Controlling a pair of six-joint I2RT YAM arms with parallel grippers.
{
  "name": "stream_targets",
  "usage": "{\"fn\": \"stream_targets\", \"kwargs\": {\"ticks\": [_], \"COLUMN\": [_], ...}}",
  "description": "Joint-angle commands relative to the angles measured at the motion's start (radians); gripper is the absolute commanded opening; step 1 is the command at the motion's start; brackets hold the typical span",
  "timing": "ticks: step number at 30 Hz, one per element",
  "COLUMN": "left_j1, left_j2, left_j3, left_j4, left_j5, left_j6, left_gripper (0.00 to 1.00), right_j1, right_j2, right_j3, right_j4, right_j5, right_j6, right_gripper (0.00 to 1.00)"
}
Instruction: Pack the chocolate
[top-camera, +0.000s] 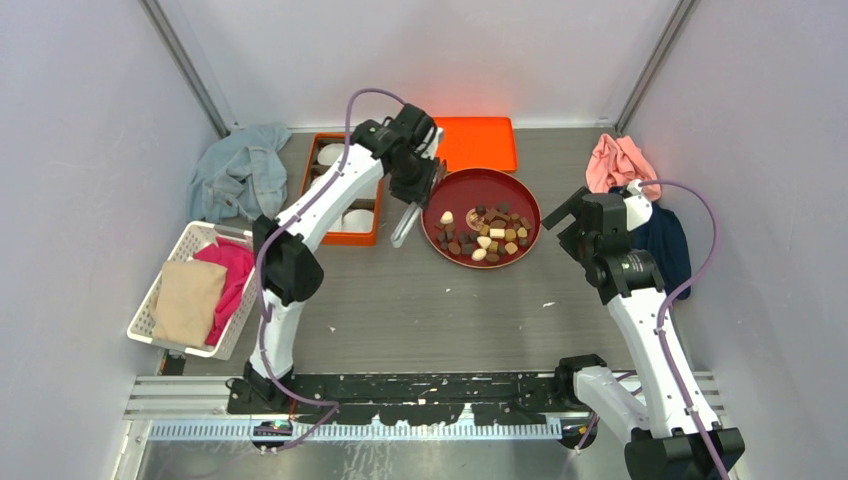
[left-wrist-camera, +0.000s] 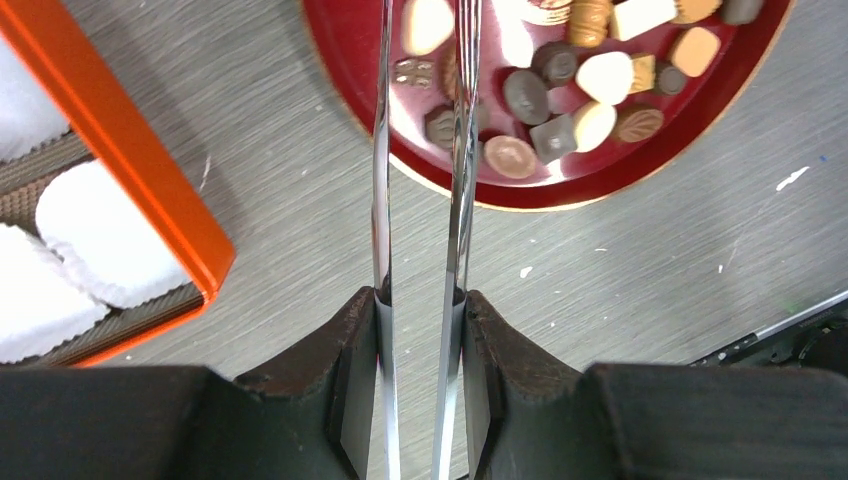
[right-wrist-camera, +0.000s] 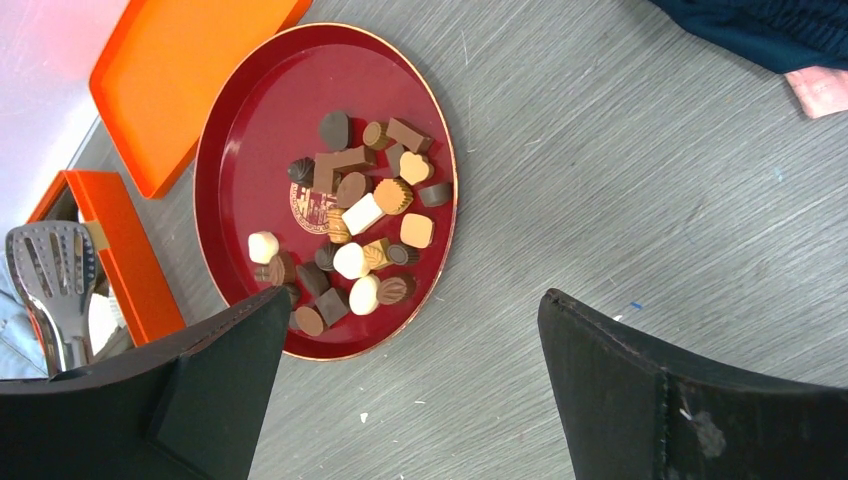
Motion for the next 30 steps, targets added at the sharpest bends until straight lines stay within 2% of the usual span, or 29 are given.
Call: {"fn": "stream_targets", "kwargs": {"ticks": [1, 10, 16, 22, 30], "left_j1": [0.042, 0.188, 0.273, 0.29, 0.29], "left_j2": [-0.101, -0.284, -0.37, -0.379, -0.394], "left_j3": [-0.05, -0.273, -0.441, -0.556, -0.626], "left_j4": [0.035, 0.03, 0.031, 0.05, 0.058], "left_j5": [0.026, -0.049, -0.033, 0.029, -0.016], "left_j6": [-0.009, 0.004, 0.008, -0.011, -0.017], "left_gripper": [0.0, 0.0, 0.0, 0.0, 0.0], "right_j1": [0.0, -0.001, 0.0, 0.0, 0.0], "right_j2": [-0.004, 0.025, 0.048, 0.076, 0.075], "right_j3": [0.003, 0.009, 0.008, 0.017, 0.014], "right_j4": [0.037, 0.054, 0.077, 0.091, 0.091], "right_j5": [0.001, -0.01, -0.026, -0.051, -0.048], "right_j6": [0.009, 0.005, 0.01, 0.017, 0.012], "right_gripper": [1.0, 1.0, 1.0, 1.0, 1.0]}}
